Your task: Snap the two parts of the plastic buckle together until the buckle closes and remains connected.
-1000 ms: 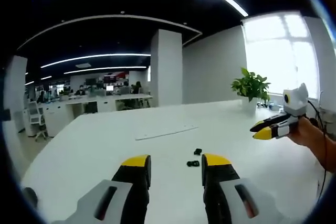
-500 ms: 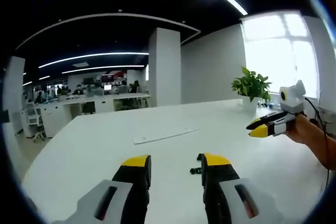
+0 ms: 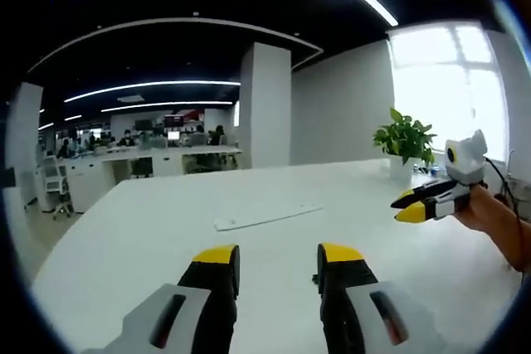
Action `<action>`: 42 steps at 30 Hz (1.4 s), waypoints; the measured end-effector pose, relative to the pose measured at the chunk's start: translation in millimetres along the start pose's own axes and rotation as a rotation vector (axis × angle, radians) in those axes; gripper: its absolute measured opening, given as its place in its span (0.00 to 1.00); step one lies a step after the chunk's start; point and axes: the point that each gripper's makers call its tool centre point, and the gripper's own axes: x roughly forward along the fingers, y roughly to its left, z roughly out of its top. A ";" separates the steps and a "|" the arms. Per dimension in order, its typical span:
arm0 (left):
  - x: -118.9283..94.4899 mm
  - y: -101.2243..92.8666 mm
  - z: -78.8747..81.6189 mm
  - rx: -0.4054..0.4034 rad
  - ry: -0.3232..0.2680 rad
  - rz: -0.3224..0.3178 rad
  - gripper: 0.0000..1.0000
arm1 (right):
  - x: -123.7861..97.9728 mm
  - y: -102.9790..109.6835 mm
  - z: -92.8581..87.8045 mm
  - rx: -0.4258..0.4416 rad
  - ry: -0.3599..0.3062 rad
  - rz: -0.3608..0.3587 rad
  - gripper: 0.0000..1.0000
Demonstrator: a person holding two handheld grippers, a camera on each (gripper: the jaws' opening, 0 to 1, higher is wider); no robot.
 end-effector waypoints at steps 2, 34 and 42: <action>2.5 1.7 2.9 0.001 -0.004 0.005 0.37 | 3.6 -1.6 -1.0 0.005 0.000 -0.001 0.24; 65.6 -25.0 -50.1 0.028 0.100 -0.087 0.38 | 54.8 8.6 -34.2 0.064 -0.015 0.002 0.25; 68.1 -41.1 -57.0 0.076 0.113 -0.115 0.37 | 64.2 19.1 -40.4 0.067 0.001 0.018 0.26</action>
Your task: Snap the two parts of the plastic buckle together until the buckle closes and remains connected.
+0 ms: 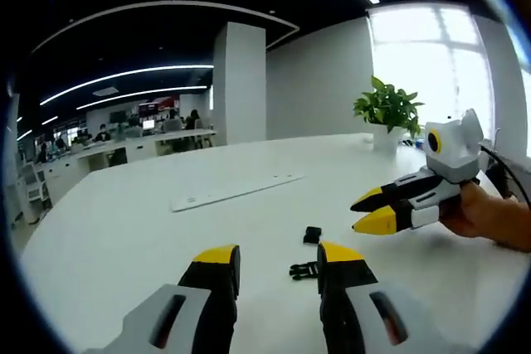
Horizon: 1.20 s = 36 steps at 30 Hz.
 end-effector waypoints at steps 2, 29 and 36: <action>1.7 -2.8 -2.5 0.010 0.006 -0.006 0.37 | 4.0 0.7 -3.3 0.012 0.002 0.009 0.31; 10.5 -14.6 -21.0 0.040 0.060 -0.042 0.35 | 43.8 13.3 0.6 -0.081 0.030 -0.006 0.28; 14.8 -16.9 -28.0 0.054 0.082 -0.035 0.34 | 43.9 14.7 0.0 -0.087 0.035 -0.002 0.28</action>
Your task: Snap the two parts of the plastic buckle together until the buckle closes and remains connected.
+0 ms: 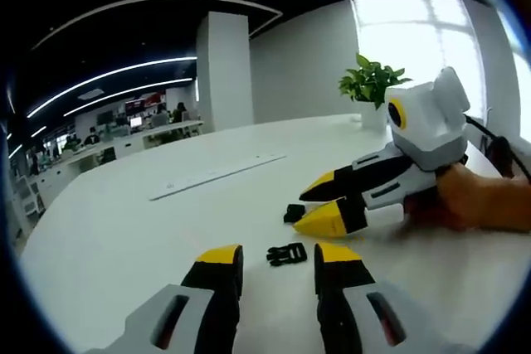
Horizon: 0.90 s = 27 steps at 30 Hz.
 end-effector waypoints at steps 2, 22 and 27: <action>1.6 0.5 -2.1 -0.002 0.007 0.004 0.34 | 1.8 -0.2 -0.7 -0.002 0.004 0.001 0.28; 10.8 -6.3 -11.4 -0.020 0.024 0.020 0.30 | 0.6 7.5 -3.9 0.008 0.000 -0.003 0.25; 11.3 -4.2 -11.6 -0.036 0.026 0.031 0.29 | -0.1 9.5 -3.7 0.015 0.000 -0.002 0.24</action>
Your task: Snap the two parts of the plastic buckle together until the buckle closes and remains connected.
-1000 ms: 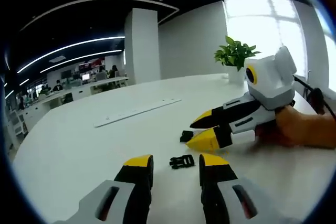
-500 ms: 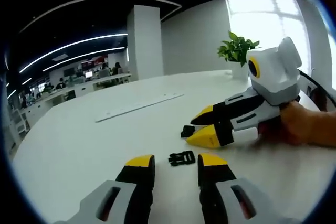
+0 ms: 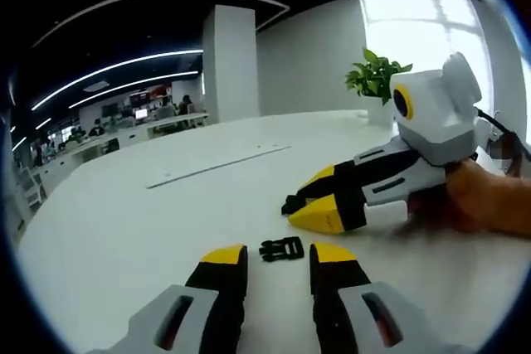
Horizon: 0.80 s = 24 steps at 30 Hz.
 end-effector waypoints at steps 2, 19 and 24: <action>0.1 0.0 0.0 -0.001 0.000 0.000 0.29 | 0.6 -1.9 0.3 0.000 0.000 -0.003 0.23; -1.4 3.1 -0.3 -0.009 0.000 0.008 0.22 | -0.8 -3.5 1.5 -0.003 0.002 -0.002 0.18; -1.5 2.9 -0.2 -0.010 0.000 0.008 0.21 | -2.2 -3.2 1.7 0.002 0.002 -0.004 0.19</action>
